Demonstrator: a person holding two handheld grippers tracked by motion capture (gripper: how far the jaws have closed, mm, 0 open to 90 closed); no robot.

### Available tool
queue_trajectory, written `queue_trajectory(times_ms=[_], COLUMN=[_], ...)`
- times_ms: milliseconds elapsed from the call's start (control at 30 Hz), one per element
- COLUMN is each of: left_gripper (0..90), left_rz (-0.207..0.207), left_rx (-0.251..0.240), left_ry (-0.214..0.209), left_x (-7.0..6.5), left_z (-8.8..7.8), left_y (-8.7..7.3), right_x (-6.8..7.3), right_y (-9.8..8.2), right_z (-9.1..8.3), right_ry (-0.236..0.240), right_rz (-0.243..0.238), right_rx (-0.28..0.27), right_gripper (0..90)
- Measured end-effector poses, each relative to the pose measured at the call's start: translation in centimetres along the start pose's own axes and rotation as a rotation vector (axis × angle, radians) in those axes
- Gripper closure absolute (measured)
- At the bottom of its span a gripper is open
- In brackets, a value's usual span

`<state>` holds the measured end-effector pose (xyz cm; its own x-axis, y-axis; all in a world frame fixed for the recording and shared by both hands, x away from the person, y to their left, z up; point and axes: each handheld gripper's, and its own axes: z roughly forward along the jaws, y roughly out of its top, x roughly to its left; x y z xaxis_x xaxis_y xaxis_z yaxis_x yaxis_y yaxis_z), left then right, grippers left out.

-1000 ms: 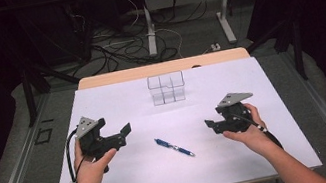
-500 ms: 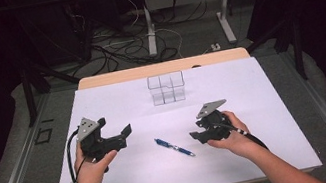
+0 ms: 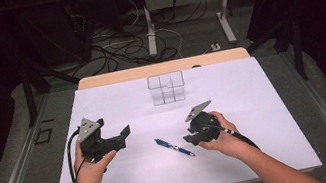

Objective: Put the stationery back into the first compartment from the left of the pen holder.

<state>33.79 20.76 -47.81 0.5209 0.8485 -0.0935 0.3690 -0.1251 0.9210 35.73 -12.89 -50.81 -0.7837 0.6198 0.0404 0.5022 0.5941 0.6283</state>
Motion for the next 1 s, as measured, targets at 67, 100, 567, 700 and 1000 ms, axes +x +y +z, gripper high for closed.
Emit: queue_trajectory(times_ms=[67,100,567,700,1000], left_gripper=[0.6,0.7,1.9,2.1,2.4], left_rz=[-0.004,-0.006,-0.023,-0.022,-0.015], left_rx=[0.006,0.004,0.000,0.004,0.008], left_ry=[0.006,0.010,-0.012,-0.017,-0.027], left_x=[0.2,0.2,0.0,-0.2,0.0], left_z=[-0.1,-0.1,0.1,0.2,0.3], left_y=[-0.1,-0.1,-0.2,-0.3,-0.3], right_x=[0.0,0.1,1.6,1.8,2.4], right_y=[0.1,0.2,1.6,1.7,1.9], right_z=[0.2,0.4,2.2,2.8,3.8], right_ry=[0.006,0.013,0.070,0.069,0.061], right_rz=[-0.005,0.003,-0.014,-0.017,-0.027], right_rx=[0.003,0.014,0.097,0.118,0.173], right_gripper=[61.8,62.0,64.2,64.1,66.8])
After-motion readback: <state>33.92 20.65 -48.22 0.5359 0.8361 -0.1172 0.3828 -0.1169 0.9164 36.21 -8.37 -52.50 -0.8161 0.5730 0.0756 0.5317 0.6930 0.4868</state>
